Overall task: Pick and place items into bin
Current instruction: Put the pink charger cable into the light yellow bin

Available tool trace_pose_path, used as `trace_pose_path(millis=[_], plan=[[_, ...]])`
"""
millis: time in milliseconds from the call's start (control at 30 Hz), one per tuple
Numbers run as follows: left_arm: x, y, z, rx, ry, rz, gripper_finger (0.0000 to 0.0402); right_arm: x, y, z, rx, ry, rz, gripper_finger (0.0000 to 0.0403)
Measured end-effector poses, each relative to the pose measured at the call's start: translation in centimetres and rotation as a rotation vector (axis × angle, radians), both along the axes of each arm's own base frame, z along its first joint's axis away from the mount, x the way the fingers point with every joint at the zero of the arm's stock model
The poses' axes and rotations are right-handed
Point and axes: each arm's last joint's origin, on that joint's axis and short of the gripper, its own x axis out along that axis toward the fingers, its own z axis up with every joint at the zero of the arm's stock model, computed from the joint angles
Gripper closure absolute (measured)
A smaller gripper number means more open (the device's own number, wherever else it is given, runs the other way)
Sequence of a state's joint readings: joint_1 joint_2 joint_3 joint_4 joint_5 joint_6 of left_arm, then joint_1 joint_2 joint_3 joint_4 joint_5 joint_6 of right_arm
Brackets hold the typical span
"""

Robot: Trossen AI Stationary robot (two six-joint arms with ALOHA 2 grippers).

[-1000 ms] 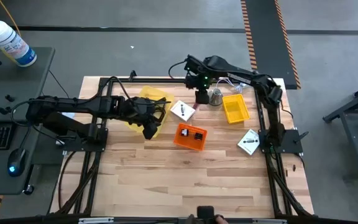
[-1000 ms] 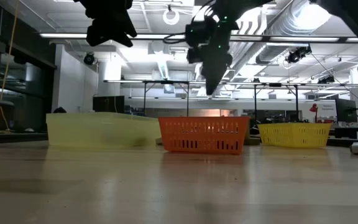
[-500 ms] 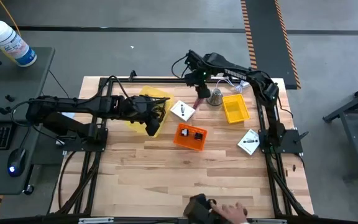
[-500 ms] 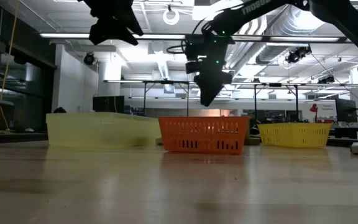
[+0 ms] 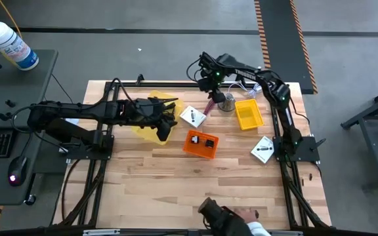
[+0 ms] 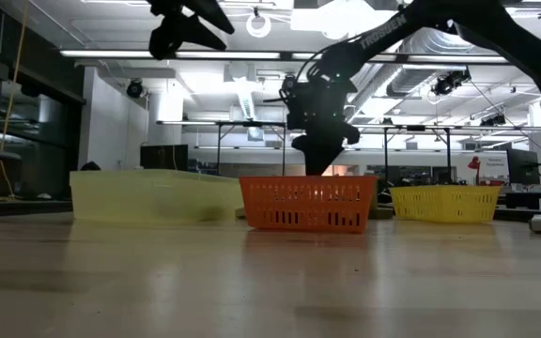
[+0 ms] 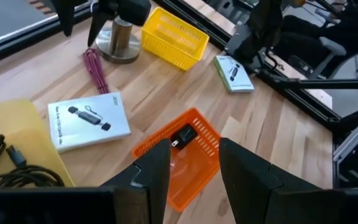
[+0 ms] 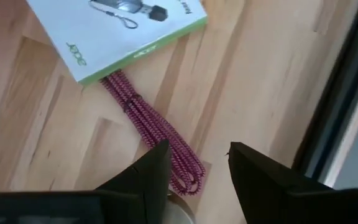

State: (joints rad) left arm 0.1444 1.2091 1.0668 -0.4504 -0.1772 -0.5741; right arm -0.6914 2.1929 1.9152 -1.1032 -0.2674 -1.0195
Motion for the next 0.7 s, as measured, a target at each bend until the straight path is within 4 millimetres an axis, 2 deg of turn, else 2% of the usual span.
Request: trace_pose_path(millis=[300,567,700], plan=[[-0.2,0.0,0.7,0.111,-0.011,-0.069,0.0277,-0.1,0.8,-0.3,-0.062,0.098,0.123,0.0245],[-2.9,1.5,2.9,0.177,-0.084,-0.087,0.0277,0.0,1.0,-1.7,0.034,0.134,0.095,0.0240],[-4.4,2.4,3.8,0.184,-0.127,-0.064,0.0277,0.6,1.3,-2.6,0.030,0.147,0.113,0.0239]])
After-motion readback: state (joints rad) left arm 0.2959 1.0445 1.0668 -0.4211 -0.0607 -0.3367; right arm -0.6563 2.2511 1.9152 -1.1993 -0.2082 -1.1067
